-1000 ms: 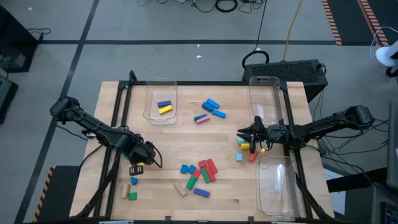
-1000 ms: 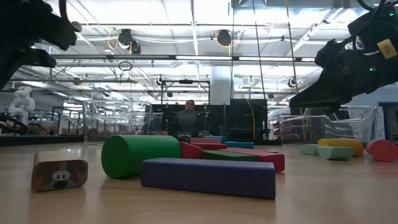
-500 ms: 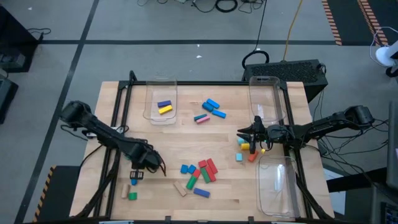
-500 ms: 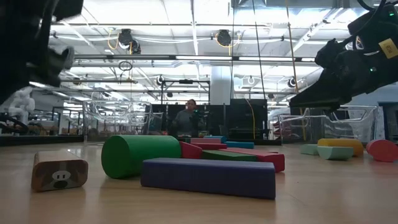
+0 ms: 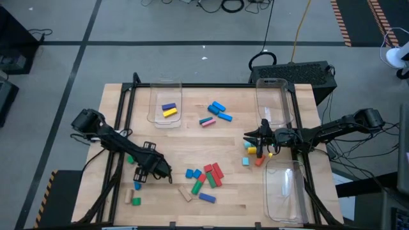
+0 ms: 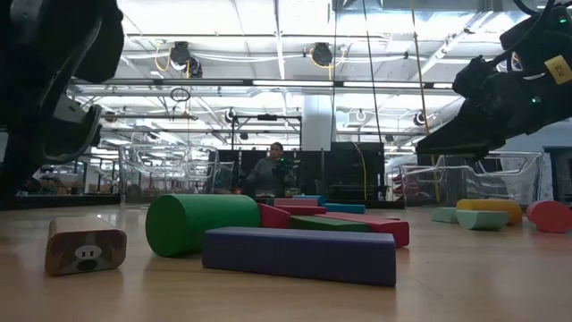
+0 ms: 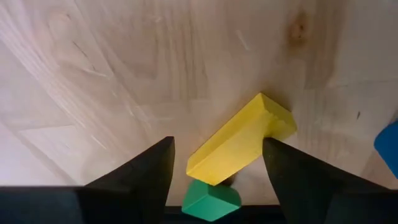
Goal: Sort blocks by size
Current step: Put the yellow rectangle block into the top left transparent bin
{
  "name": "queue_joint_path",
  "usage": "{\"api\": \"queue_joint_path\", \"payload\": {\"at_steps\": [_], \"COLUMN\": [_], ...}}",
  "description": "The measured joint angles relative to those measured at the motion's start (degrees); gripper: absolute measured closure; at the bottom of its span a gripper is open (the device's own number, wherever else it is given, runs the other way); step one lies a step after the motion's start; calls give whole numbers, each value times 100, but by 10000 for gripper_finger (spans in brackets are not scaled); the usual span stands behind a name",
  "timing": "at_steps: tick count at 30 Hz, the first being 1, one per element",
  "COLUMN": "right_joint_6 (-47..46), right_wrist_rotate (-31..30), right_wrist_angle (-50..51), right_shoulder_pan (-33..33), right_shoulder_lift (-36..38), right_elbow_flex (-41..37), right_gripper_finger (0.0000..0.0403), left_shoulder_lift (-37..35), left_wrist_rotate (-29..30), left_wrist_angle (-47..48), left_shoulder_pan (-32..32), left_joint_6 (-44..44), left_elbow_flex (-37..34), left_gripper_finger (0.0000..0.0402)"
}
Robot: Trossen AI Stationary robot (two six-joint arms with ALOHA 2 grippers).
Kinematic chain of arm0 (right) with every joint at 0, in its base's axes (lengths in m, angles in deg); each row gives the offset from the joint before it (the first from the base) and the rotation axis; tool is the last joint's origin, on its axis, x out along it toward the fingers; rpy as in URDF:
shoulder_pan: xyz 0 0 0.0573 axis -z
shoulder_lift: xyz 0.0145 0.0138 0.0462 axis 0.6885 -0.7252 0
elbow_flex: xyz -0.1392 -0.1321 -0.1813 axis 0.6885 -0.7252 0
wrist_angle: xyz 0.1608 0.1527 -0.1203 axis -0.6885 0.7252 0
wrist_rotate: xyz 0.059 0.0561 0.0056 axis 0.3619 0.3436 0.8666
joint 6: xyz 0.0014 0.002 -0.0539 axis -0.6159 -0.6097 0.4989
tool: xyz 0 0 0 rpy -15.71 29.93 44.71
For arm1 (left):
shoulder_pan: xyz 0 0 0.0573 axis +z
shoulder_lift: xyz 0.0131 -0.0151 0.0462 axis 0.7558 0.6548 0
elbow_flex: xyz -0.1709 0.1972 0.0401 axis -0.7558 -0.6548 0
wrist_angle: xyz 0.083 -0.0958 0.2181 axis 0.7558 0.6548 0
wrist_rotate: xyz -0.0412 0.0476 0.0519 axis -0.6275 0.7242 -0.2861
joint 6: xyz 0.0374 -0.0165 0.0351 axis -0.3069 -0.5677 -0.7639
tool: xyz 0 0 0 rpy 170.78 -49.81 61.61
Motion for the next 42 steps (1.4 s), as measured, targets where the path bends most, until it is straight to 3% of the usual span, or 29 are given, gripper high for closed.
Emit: {"api": "queue_joint_path", "payload": {"at_steps": [7, 15, 20, 33, 42], "right_joint_6": [-1, 34, 40, 59, 81], "right_wrist_rotate": [0, -4, -4, -1, 2], "right_wrist_angle": [-1, -100, -155, -102, -103], "right_shoulder_pan": [2, 2, 2, 2, 0], "right_shoulder_lift": [2, 1, 2, 0, 1], "right_elbow_flex": [0, 0, 0, 0, 0], "right_gripper_finger": [323, 323, 323, 323, 323], "left_shoulder_lift": [17, 15, 15, 13, 13], "left_wrist_rotate": [-76, 326, 129, -173, -204], "left_wrist_angle": [361, 698, 726, 383, 68], "left_shoulder_pan": [16, 388, 518, -303, -490], "left_joint_6": [26, -361, -407, -748, -684], "left_elbow_flex": [-12, 424, 597, 312, -299], "left_gripper_finger": [153, 153, 153, 153, 153]}}
